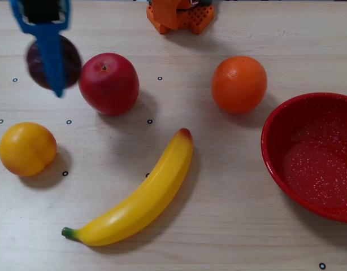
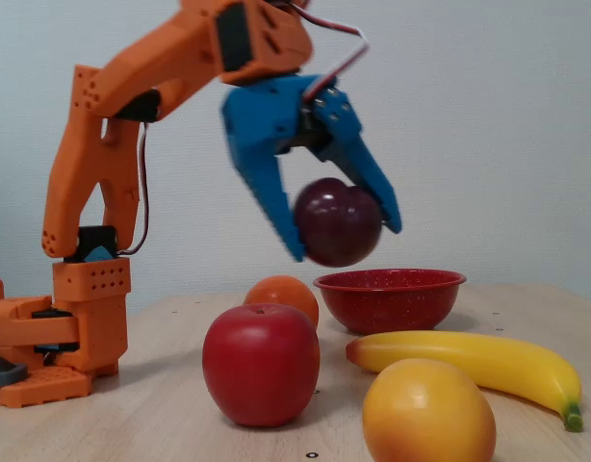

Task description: Put plum in the red bowl.

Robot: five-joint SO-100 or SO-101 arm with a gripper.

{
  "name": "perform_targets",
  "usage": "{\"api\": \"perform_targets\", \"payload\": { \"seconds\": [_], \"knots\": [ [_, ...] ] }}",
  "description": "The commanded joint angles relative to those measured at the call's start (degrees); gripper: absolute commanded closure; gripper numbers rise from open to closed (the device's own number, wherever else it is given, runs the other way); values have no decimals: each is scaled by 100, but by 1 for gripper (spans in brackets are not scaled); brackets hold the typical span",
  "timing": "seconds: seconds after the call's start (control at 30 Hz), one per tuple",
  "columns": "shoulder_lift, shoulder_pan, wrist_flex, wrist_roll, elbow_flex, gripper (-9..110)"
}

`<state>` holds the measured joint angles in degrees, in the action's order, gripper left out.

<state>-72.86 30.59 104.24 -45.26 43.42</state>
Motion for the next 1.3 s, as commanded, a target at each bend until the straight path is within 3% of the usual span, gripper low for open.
{"api": "perform_targets", "payload": {
  "seconds": [0.0,0.67,1.27],
  "knots": [
    [-1143,-413,185,281,-545,102],
    [-1468,-3243,-79,2373,-563,102],
    [-1081,-5273,-1433,4368,-237,102]
  ]
}}
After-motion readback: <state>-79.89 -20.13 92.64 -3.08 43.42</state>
